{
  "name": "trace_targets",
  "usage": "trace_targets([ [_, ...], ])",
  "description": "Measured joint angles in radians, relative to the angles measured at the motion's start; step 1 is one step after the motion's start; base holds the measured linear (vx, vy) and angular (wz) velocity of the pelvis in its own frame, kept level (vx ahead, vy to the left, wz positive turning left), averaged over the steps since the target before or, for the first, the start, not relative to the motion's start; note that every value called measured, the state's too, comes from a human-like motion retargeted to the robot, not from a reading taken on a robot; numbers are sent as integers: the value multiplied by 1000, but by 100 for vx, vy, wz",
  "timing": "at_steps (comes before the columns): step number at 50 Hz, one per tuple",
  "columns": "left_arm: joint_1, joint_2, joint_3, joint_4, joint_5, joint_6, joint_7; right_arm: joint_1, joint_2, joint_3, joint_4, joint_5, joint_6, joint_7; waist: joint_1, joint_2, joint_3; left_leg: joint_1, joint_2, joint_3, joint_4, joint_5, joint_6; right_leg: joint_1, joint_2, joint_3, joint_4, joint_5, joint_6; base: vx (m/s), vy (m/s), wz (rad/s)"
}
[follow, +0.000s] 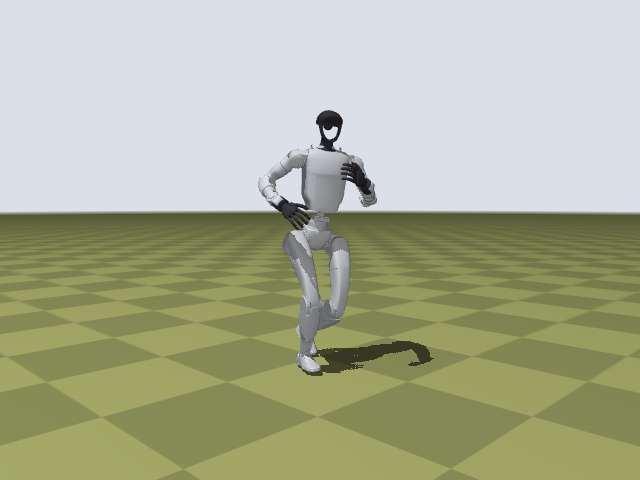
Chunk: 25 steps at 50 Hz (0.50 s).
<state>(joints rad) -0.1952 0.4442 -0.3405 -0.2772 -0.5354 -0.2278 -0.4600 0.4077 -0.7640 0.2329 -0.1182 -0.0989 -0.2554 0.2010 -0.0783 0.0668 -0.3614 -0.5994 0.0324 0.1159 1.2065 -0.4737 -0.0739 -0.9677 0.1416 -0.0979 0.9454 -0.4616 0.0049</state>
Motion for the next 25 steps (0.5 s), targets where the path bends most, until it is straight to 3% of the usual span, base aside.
trace_targets([
  [3, 80, -8, 19, 9, -53, 7, 31, -35, 9, -17, -23, 24, 0, -59, 72, -7, 1, -96, 77, -17, 275, -48, 24, 20, 30, -27, 124, -94, -68, 69, -1, 3],
  [5, 161, -22, 52, 41, -62, 22, 69, -98, 23, -34, -42, 25, -1, -119, 119, -15, 19, -180, 146, -18, 424, -130, 81, 41, 35, -40, 217, -208, -113, 75, 0, 25],
  [9, 372, -25, 156, 101, -24, 50, 122, -355, 74, -16, -66, 22, -19, -280, 171, -57, 80, -331, 180, 11, 352, -252, 171, 188, -13, -27, 245, -328, -109, 87, 5, 60],
  [12, 540, 12, 217, 81, -12, 36, 120, -457, 127, 7, -112, 56, -46, -326, 196, -111, 43, -396, 122, 65, 24, -186, 146, 295, -77, -22, 148, -249, -52, 98, 12, 70],
  [16, 673, 45, 259, 54, -46, 18, 98, -475, 152, 58, -142, 79, -56, -298, 155, -170, -78, -344, -33, 178, -508, 73, 55, 351, -203, -24, 84, -36, 44, 98, 16, 124],
  [18, 691, 46, 264, 55, -51, 15, 107, -456, 148, 78, -140, 70, -53, -272, 132, -185, -108, -333, -86, 205, -546, 132, 56, 345, -265, -24, 174, 21, 57, 82, 12, 115],
  [20, 683, 45, 266, 61, -48, 15, 131, -422, 142, 94, -127, 54, -45, -242, 101, -192, -128, -331, -128, 207, -462, 89, 107, 326, -327, -18, 318, 42, 55, 78, 10, 93],
  [23, 615, 39, 273, 83, 2, 16, 186, -345, 147, 105, -72, 23, -23, -203, 37, -203, -105, -311, -187, 209, -219, -132, 227, 274, -438, 9, 613, -14, 26, 78, 10, 86],
  [25, 528, 30, 264, 109, 67, 15, 233, -288, 167, 112, -9, -2, -7, -187, -7, -206, -65, -275, -201, 217, -81, -264, 275, 215, -473, 35, 756, -91, -16, 77, 9, 73],
])
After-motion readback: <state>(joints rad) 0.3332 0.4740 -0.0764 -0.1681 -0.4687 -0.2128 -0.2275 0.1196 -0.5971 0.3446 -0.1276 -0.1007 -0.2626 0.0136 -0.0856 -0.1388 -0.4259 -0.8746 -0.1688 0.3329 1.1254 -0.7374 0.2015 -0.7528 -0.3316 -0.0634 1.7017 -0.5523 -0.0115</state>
